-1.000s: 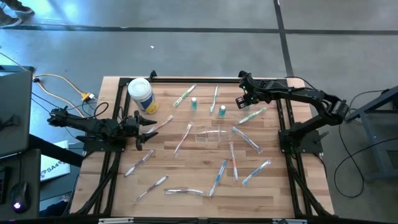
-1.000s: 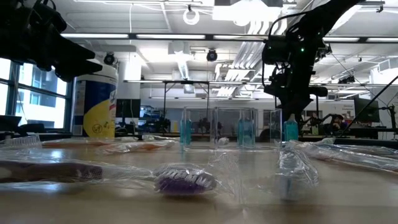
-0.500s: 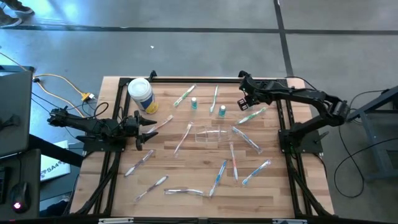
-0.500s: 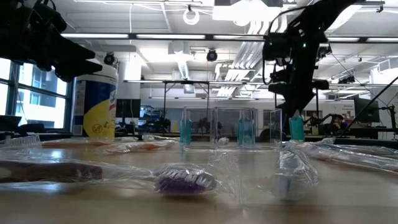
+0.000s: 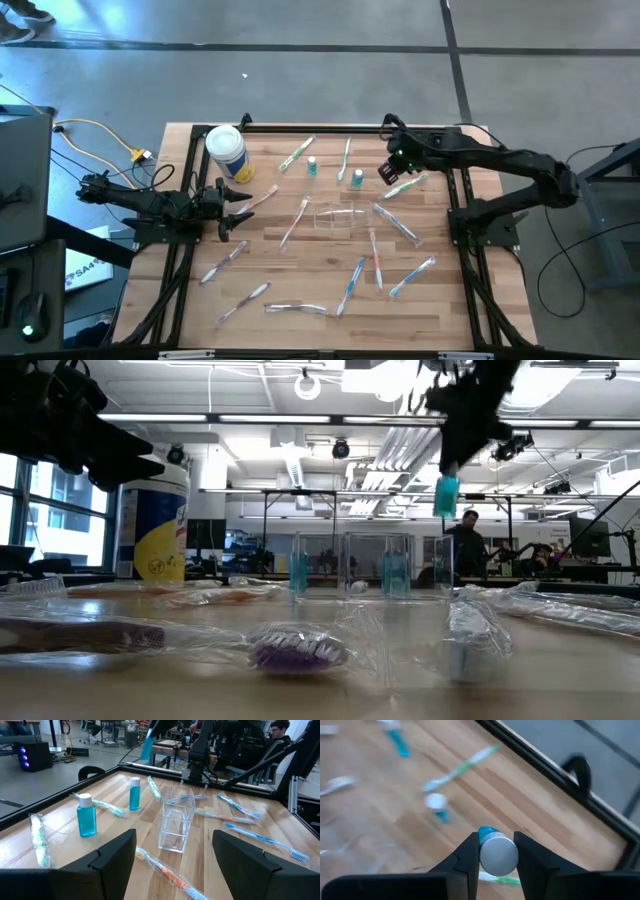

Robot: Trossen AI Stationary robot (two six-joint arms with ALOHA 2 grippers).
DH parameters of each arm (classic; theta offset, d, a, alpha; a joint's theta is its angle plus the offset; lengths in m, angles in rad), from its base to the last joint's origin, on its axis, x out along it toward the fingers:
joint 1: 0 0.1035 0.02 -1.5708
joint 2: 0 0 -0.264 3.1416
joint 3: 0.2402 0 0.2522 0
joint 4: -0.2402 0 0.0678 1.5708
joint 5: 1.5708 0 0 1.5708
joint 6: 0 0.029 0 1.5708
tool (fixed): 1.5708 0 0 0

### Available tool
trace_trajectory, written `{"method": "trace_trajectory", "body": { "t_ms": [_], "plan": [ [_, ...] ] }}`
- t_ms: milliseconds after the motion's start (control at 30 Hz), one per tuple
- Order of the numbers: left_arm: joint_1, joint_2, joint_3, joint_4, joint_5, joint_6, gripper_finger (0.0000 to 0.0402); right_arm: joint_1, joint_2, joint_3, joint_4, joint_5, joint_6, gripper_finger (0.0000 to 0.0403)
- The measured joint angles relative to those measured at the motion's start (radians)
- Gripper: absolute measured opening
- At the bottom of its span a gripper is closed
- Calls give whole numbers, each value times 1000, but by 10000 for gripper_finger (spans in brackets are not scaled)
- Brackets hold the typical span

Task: Pick & Place toothbrushing station
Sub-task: Put the top right mouthwash into the middle section of the transparent organizer

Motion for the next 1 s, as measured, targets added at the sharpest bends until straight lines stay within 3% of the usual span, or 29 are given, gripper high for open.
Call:
{"method": "trace_trajectory", "body": {
  "t_ms": [233, 433, 700, 1000],
  "plan": [
    [0, 0, 0, 0, 0, 0, 262, 150, 41, 116, 26, -7, -67, 92],
    [0, 0, 0, 0, 0, 0, 262, 234, 112, 146, 117, -82, -135, 92],
    [0, 0, 0, -1, 1, 0, 262, 278, 209, 152, 221, -250, -228, 92],
    [0, 0, 0, -1, 1, 0, 262, 281, 312, 152, 256, -291, -278, 92]
  ]
}}
